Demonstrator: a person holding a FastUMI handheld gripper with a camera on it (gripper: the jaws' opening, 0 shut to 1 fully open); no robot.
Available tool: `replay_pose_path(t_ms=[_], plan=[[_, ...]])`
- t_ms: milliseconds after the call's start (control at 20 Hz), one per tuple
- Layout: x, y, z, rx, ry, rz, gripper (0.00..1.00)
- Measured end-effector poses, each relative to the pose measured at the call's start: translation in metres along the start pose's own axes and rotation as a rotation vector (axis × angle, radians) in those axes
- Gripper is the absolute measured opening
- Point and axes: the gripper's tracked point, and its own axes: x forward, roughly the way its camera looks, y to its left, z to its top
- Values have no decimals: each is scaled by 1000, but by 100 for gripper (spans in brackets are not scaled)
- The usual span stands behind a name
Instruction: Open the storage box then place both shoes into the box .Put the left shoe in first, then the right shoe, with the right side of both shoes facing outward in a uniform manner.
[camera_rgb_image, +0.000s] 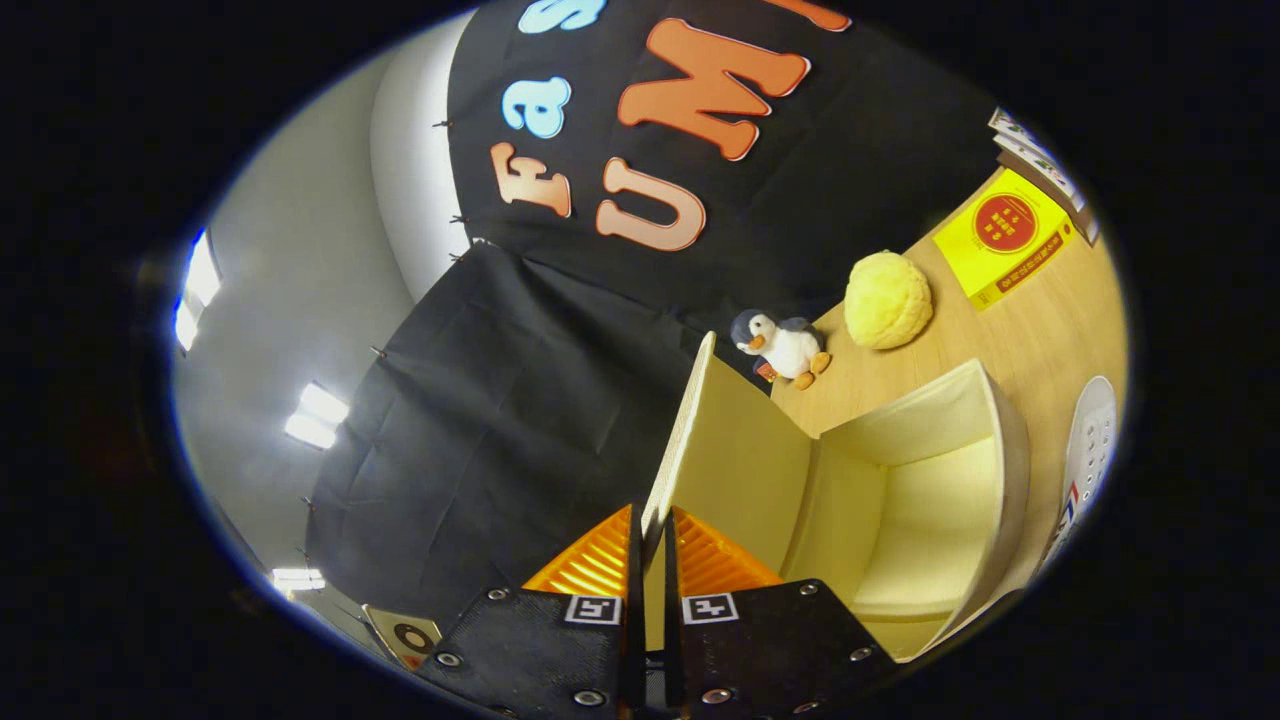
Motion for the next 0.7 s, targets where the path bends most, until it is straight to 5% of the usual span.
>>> replay_pose_path(t_ms=[400, 550, 700], plan=[[67, 20, -42, -140, 64, -80, 17], [80, 7, -56, -246, 100, -167, 96], [75, -5, -59, -273, 93, -217, 98]])
